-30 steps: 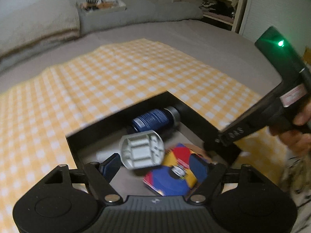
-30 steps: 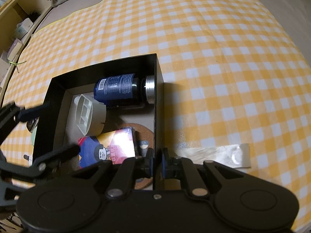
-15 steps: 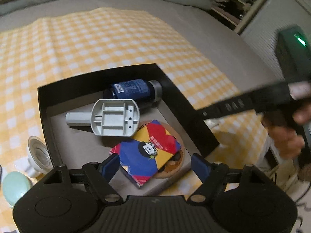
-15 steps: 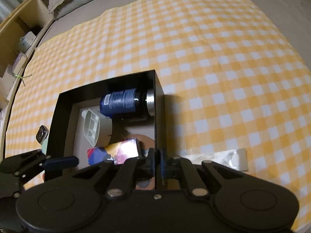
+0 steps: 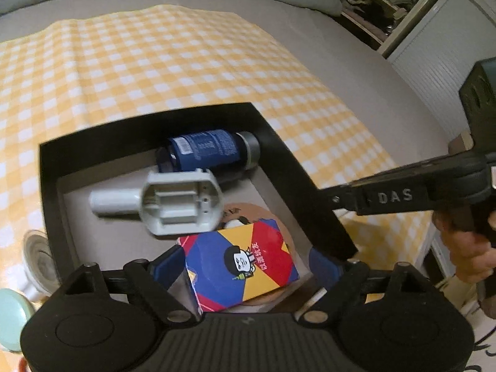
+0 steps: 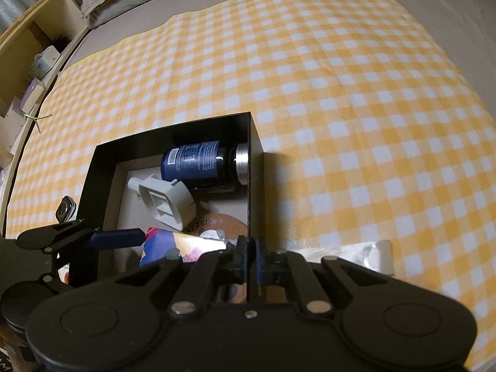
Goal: Organize rigid objects
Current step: 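Raise the left tool and move it toward the red-and-white scissors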
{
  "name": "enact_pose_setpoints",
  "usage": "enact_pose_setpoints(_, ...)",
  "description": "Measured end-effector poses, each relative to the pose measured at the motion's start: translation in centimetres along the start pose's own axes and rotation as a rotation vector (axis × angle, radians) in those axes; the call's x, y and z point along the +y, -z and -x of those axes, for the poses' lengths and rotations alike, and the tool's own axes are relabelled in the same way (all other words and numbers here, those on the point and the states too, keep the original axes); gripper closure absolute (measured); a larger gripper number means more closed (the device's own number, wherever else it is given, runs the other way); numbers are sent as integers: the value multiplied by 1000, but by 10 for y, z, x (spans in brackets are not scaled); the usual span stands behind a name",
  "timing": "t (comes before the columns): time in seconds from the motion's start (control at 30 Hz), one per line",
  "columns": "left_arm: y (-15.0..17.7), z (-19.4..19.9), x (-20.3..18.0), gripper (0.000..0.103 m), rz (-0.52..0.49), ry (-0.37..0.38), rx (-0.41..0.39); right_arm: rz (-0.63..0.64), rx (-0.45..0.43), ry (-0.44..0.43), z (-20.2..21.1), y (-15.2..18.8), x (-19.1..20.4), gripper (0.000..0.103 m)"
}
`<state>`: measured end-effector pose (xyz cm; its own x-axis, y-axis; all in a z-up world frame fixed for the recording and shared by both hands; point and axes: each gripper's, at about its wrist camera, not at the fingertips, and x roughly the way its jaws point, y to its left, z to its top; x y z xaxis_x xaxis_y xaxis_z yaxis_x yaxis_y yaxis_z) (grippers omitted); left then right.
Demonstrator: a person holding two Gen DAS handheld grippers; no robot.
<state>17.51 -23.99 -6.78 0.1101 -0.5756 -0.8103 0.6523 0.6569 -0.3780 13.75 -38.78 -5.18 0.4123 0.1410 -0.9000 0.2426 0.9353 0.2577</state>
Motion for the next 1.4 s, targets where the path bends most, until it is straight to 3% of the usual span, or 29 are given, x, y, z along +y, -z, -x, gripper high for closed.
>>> enact_pose_setpoints(0.27,4,2,-9,16,36,83,28,-2,2,0,0,0,0,97)
enact_pose_setpoints(0.53,6,25,-12,15,49,56,-25,-3,1,-1,0,0,-1,97)
enact_pose_setpoints(0.6,9,35,-13,9,43,37,-49,-3,1,-2,0,0,0,97)
enact_pose_setpoints(0.83,19,74,-7,1,46,-42,-162,-3,1,-1,0,0,-1,97)
enact_pose_setpoints(1.07,25,117,24,0,65,-208,-294,-2,-2,0,0,0,-1,97)
enact_pose_setpoints(1.27,40,133,56,0,98,-352,-323,-1,-2,1,0,0,0,97)
enact_pose_setpoints(1.4,55,134,71,0,108,-405,-304,0,-1,3,0,0,0,97)
